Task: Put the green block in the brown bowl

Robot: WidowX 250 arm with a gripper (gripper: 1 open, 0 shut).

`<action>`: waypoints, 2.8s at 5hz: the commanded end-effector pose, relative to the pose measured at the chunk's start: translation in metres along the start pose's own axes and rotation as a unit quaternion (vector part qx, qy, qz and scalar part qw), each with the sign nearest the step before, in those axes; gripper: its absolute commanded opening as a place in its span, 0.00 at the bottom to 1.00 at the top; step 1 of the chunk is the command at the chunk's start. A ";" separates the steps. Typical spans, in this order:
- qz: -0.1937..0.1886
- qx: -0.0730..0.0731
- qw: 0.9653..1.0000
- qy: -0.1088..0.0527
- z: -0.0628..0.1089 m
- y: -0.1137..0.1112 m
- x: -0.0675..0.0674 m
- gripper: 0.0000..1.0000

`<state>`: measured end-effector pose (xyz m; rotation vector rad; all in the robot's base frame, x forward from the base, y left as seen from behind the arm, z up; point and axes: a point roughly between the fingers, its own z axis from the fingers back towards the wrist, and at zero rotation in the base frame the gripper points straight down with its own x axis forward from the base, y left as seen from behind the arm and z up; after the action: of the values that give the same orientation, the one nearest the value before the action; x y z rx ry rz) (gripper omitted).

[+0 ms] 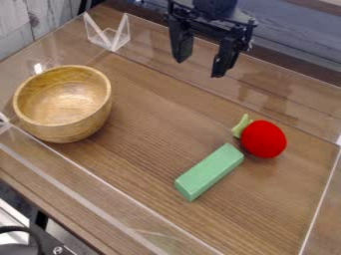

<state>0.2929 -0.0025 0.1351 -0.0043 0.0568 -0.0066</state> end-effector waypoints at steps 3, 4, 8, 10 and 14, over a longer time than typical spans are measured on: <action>-0.149 -0.005 0.988 0.032 -0.034 -0.021 -0.046 1.00; -0.181 -0.007 0.983 0.036 -0.041 -0.026 -0.056 1.00; -0.225 -0.012 0.974 0.020 -0.071 -0.043 -0.062 1.00; -0.220 -0.014 0.975 0.009 -0.084 -0.046 -0.061 1.00; -0.201 -0.018 0.979 -0.004 -0.102 -0.047 -0.057 1.00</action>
<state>0.2262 -0.0483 0.0314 -0.0517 0.0733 -0.4068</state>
